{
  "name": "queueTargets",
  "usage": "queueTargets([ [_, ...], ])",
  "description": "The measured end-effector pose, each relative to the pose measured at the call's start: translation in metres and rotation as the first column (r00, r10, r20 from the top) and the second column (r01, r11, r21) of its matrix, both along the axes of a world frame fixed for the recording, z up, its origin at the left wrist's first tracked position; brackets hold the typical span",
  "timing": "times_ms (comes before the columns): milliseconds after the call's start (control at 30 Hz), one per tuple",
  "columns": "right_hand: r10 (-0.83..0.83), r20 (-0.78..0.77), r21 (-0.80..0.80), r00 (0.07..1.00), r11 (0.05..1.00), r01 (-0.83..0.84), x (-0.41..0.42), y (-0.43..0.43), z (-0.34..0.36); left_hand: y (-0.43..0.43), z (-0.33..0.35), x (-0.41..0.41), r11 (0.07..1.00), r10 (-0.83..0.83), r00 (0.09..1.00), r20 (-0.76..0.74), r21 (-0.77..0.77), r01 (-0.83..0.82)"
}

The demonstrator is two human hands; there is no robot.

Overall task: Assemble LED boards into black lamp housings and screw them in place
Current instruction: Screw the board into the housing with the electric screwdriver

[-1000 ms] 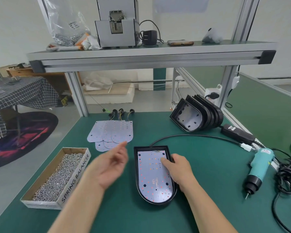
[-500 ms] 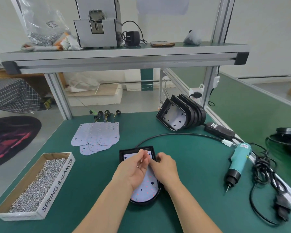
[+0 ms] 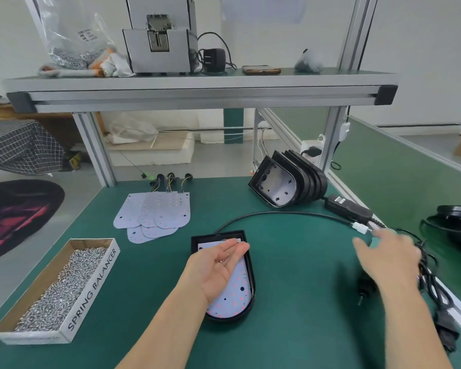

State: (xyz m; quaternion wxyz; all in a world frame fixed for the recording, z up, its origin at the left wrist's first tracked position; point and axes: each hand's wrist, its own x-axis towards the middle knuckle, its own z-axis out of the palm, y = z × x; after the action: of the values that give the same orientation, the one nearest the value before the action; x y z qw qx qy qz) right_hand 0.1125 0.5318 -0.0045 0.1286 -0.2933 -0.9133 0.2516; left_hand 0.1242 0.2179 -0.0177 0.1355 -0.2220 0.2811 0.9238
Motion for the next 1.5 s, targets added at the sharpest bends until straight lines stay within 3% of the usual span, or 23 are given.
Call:
queueTargets([
  [100,-0.101,0.148,-0.025,0.984,0.994,0.106,0.006,0.020,-0.014,0.002,0.001,0.001,0.999,-0.003,1.000,-0.004,-0.039,0.002],
  [267,-0.058,0.218,-0.050,0.974,0.996,0.070,-0.006,0.020,-0.007,0.008,0.005,0.005,0.991,0.010,1.000,0.024,-0.131,-0.007],
  [333,-0.076,0.181,-0.176,0.981,0.978,0.108,-0.009,0.024,-0.010,0.011,0.007,0.006,0.982,0.016,0.999,0.045,-0.189,-0.008],
  [367,-0.085,0.121,-0.314,0.989,0.942,0.119,-0.007,0.025,-0.012,0.012,0.008,0.007,0.975,0.013,0.998,0.056,-0.222,0.000],
  [400,-0.097,0.029,-0.503,0.995,0.858,0.099,-0.003,0.023,-0.011,0.012,0.009,0.006,0.967,0.002,0.998,0.068,-0.254,0.015],
  [433,-0.123,-0.070,-0.697,0.990,0.716,0.040,0.001,0.020,-0.012,0.011,0.010,0.006,0.960,-0.014,0.997,0.081,-0.279,0.036],
  [500,-0.202,-0.194,-0.929,0.960,0.352,-0.114,0.008,0.005,-0.011,0.009,0.011,0.005,0.957,-0.034,0.995,0.091,-0.282,0.059],
  [567,-0.225,-0.306,-0.949,0.925,0.146,-0.279,0.015,-0.019,-0.004,0.009,0.011,0.006,0.969,-0.011,0.998,0.065,-0.247,0.026],
  [667,-0.172,-0.490,-0.868,0.855,0.006,-0.496,0.021,-0.051,0.015,0.007,0.007,0.007,0.984,0.028,1.000,0.008,-0.178,-0.026],
  [767,-0.186,-0.556,-0.771,0.810,-0.247,-0.587,0.018,-0.079,0.038,0.002,0.005,0.007,0.986,-0.005,1.000,-0.020,-0.167,0.002],
  [833,-0.220,-0.560,-0.732,0.799,-0.321,-0.601,0.011,-0.099,0.050,0.003,0.004,0.008,0.983,-0.026,0.999,-0.026,-0.182,0.021],
  [933,-0.333,-0.503,-0.773,0.798,-0.241,-0.588,-0.002,-0.131,0.058,0.005,0.001,0.008,0.981,-0.032,0.999,-0.029,-0.190,0.026],
  [1067,-0.528,-0.475,-0.824,0.704,-0.015,-0.567,-0.020,-0.159,0.065,0.007,-0.001,0.007,0.982,-0.033,0.999,-0.028,-0.186,0.027],
  [1300,-0.516,-0.597,-0.786,0.614,0.219,-0.579,-0.036,-0.180,0.062,0.006,0.000,0.006,0.984,-0.051,0.999,0.016,-0.168,0.053],
  [1500,-0.483,-0.620,-0.777,0.618,0.269,-0.569,-0.038,-0.184,0.052,0.006,0.000,0.004,0.984,-0.046,0.998,0.030,-0.171,0.050],
])
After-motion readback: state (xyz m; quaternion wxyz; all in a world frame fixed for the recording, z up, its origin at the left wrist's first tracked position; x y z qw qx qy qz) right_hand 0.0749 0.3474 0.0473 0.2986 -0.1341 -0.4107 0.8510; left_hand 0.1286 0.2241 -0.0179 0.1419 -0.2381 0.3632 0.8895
